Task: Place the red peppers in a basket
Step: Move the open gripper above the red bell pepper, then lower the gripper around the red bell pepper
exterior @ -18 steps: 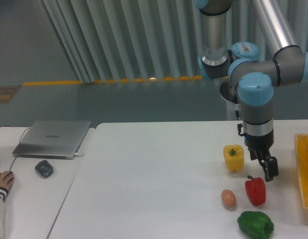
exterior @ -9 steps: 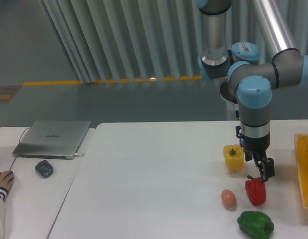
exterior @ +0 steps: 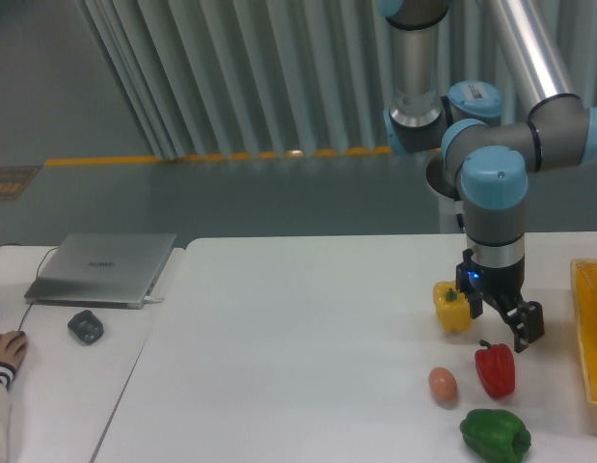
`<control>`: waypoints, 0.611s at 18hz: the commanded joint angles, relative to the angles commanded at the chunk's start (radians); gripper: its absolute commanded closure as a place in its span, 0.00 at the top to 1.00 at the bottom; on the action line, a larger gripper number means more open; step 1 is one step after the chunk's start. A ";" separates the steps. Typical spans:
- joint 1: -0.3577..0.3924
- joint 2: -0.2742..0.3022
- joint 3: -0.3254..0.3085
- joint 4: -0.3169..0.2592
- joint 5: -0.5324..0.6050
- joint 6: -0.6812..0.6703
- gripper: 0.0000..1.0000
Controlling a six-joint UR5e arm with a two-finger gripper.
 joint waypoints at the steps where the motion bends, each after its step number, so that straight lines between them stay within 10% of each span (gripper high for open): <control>1: 0.000 -0.009 0.003 0.009 0.000 -0.064 1.00; 11: 0.023 -0.089 0.034 0.136 -0.005 -0.549 1.00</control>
